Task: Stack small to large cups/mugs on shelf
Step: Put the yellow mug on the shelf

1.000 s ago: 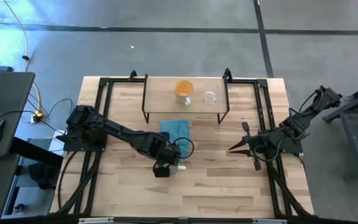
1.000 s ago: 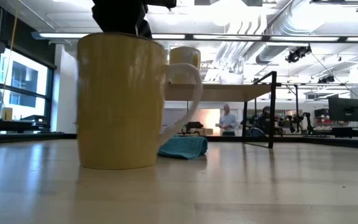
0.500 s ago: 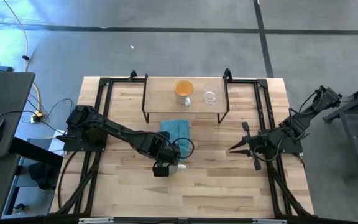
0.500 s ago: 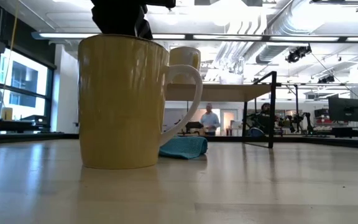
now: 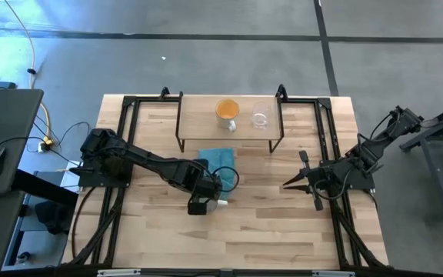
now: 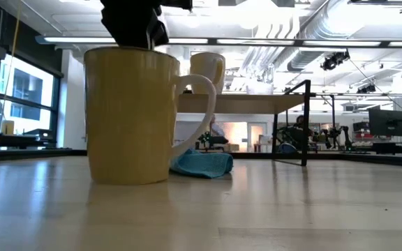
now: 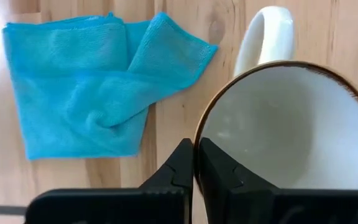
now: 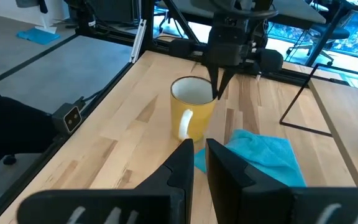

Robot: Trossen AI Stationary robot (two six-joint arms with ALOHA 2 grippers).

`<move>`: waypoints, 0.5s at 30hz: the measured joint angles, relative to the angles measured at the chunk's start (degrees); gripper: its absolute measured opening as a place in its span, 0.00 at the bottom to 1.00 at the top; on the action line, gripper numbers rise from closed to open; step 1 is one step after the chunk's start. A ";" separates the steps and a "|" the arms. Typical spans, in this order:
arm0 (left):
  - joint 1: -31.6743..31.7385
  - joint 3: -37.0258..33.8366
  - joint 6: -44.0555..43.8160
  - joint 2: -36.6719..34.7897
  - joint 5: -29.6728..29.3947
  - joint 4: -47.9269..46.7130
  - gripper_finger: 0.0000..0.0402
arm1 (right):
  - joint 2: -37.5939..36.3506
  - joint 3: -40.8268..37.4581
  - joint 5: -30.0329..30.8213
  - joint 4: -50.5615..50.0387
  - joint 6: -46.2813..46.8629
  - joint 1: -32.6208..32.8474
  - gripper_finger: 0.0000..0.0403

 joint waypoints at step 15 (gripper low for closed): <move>1.07 0.02 1.06 -4.44 -2.06 -2.06 0.00 | -0.02 0.00 0.04 -0.37 0.00 -0.02 0.08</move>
